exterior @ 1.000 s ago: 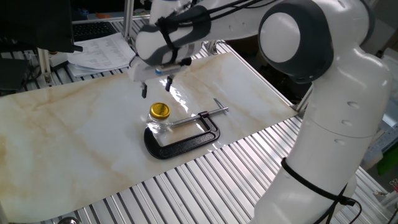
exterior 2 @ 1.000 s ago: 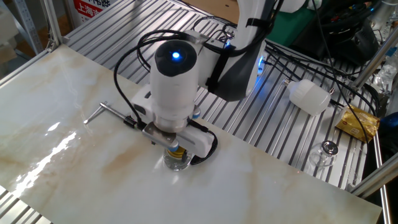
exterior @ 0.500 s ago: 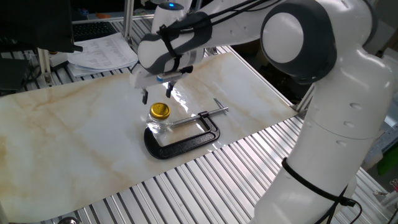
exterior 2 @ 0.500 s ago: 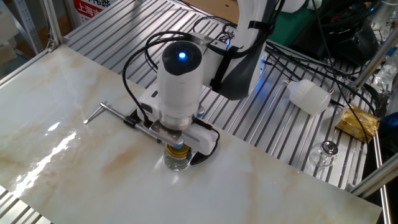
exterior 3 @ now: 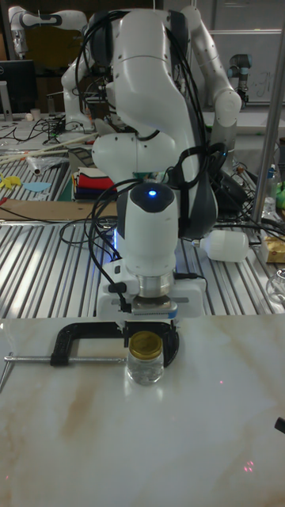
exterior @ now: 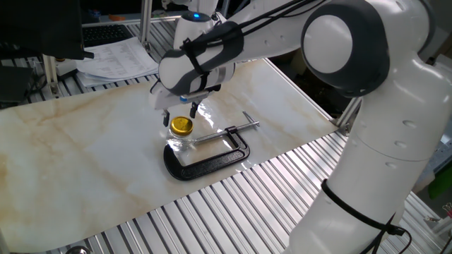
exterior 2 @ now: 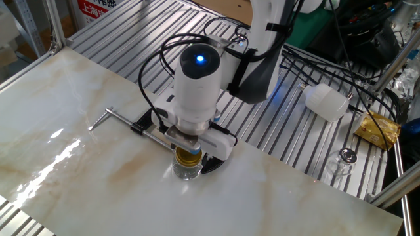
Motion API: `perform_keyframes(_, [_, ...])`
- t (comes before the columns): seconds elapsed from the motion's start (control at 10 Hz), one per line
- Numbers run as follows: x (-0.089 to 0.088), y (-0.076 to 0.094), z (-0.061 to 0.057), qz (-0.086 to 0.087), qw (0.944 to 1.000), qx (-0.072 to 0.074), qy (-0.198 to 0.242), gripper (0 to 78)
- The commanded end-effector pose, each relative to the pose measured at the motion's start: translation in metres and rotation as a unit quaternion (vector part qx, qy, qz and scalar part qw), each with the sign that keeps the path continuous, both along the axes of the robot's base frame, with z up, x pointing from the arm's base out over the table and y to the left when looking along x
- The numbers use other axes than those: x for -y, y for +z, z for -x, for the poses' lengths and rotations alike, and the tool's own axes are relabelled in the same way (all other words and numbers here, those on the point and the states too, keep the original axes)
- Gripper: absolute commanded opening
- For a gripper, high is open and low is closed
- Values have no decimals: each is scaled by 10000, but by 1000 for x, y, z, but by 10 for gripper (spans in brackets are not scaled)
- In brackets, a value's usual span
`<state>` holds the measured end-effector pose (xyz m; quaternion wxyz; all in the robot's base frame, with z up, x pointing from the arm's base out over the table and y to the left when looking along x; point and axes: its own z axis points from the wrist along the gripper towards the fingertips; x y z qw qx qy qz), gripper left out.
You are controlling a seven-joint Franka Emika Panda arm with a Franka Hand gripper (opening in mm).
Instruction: Screw the lid onto the jar
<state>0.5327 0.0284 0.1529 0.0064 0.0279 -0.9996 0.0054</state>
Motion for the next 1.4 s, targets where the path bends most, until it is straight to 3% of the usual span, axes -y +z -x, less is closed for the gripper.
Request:
perform_keyframes(0.1, [3, 2, 3, 21, 10000, 9, 34, 774])
perform_keyframes(1.4, [4, -8, 10, -12, 9999, 52, 117, 774])
